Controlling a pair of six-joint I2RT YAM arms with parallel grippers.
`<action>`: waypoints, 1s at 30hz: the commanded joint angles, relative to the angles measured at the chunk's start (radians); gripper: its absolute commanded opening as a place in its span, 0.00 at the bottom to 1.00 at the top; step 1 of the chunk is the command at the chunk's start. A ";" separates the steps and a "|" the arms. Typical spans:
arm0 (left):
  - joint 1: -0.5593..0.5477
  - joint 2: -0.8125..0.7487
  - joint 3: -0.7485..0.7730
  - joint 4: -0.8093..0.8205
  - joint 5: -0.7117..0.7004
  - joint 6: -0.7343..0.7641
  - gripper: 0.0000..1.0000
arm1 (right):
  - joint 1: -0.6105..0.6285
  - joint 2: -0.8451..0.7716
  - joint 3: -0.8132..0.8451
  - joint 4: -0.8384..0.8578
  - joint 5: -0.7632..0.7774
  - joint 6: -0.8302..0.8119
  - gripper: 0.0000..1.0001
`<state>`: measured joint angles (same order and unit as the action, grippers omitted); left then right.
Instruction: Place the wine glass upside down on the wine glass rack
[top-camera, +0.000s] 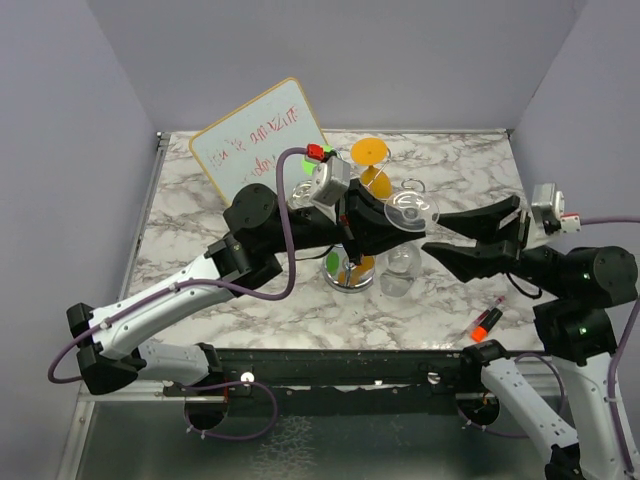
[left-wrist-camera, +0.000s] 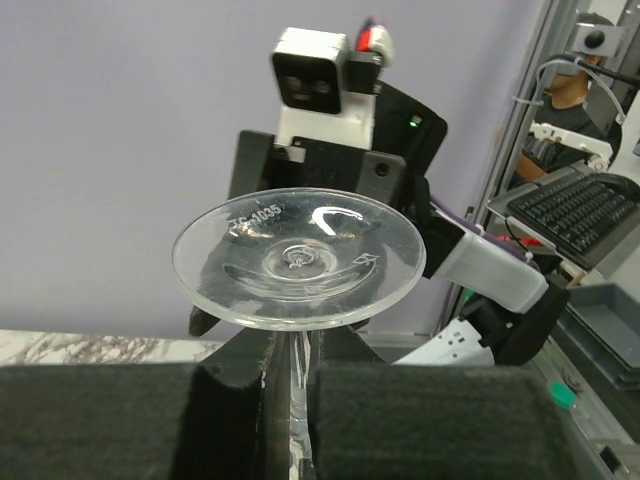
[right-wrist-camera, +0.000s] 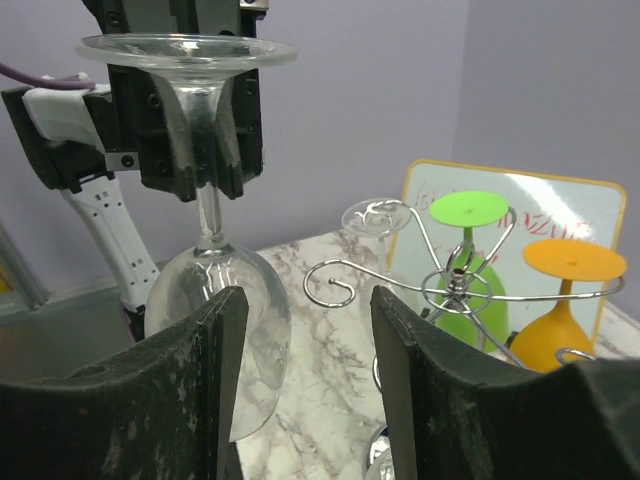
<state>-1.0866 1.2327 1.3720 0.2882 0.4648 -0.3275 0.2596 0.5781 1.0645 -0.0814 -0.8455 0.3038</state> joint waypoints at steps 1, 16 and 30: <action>-0.001 0.015 0.013 0.009 0.078 0.017 0.00 | -0.001 0.023 -0.042 0.131 -0.105 0.134 0.55; -0.002 0.100 0.057 0.043 0.147 0.015 0.00 | -0.001 0.048 -0.139 0.380 -0.234 0.348 0.45; -0.022 0.119 0.054 0.164 0.168 -0.014 0.00 | -0.001 0.043 -0.186 0.363 -0.258 0.339 0.40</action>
<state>-1.0866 1.3525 1.3983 0.3126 0.6029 -0.3214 0.2581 0.6197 0.9184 0.3035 -1.0603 0.6327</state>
